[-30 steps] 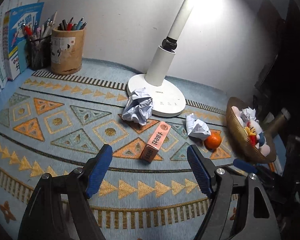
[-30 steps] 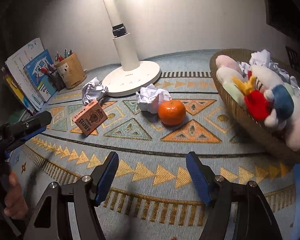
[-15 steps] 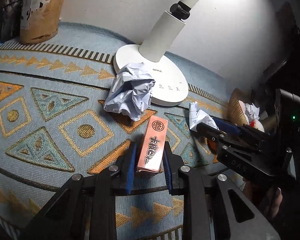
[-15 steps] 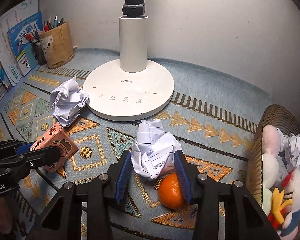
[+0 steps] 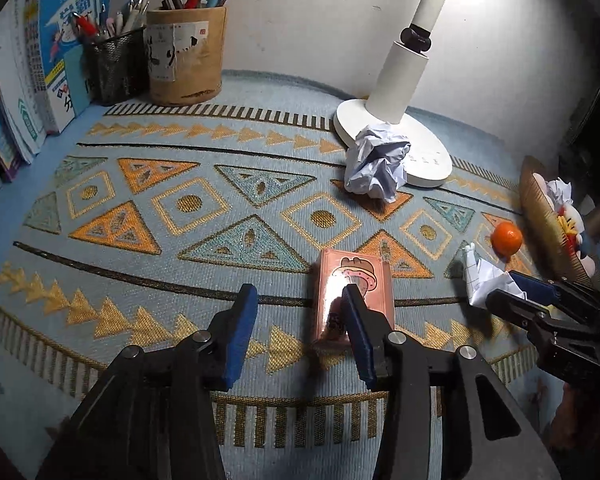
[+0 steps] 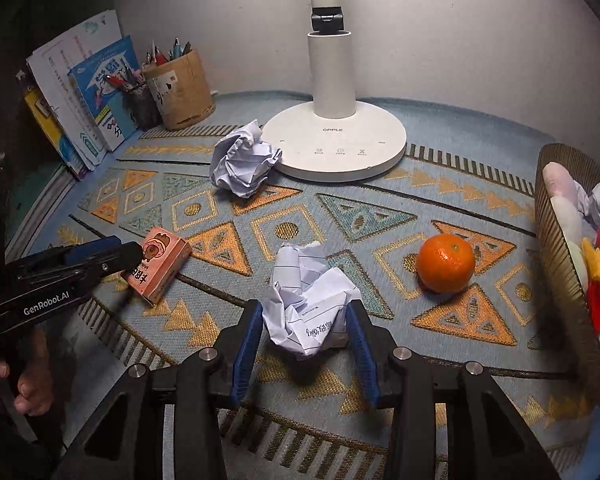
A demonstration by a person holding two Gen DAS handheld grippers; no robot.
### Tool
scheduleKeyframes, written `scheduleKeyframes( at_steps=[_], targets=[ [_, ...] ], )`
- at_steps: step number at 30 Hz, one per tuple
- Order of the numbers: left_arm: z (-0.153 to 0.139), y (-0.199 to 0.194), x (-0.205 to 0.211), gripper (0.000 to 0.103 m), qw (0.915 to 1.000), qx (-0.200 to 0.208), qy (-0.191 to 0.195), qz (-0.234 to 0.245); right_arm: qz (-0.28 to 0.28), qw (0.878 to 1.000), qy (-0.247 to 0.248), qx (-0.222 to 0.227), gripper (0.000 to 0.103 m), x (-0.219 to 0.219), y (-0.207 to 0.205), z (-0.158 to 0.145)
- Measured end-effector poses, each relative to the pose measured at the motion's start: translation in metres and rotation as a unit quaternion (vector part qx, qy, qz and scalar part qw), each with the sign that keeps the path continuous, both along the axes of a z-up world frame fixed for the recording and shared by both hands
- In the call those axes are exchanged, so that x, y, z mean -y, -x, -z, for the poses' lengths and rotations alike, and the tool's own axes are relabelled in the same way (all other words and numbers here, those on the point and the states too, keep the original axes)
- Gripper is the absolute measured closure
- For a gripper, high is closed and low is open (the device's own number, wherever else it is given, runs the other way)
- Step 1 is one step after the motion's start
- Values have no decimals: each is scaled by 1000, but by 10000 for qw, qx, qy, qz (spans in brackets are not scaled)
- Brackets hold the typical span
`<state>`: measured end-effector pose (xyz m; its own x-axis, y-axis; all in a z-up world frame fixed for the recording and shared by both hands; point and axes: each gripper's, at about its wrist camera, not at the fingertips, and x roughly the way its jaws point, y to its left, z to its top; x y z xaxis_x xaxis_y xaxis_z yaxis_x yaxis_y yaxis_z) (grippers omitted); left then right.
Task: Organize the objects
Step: 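Grasp the white paper ball with the right gripper while the left gripper holds the pink box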
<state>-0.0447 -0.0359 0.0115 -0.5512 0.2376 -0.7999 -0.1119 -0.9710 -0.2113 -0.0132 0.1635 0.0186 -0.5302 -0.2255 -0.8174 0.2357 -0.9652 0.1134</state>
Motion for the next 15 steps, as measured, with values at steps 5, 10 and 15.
scheduleKeyframes(
  at_steps=[5, 10, 15],
  targets=[
    [2, -10, -14, 36, 9987, -59, -275, 416, -211, 9993, -23, -321, 30, -8, -25, -4],
    [5, -7, -35, 21, 9984, -301, 22, 469, -205, 9988, 170, -403, 27, -30, -37, -4],
    [12, -3, -50, 25, 9978, -332, 377, 440, -298, 9986, 356, -252, 26, -30, -26, 4]
  ],
)
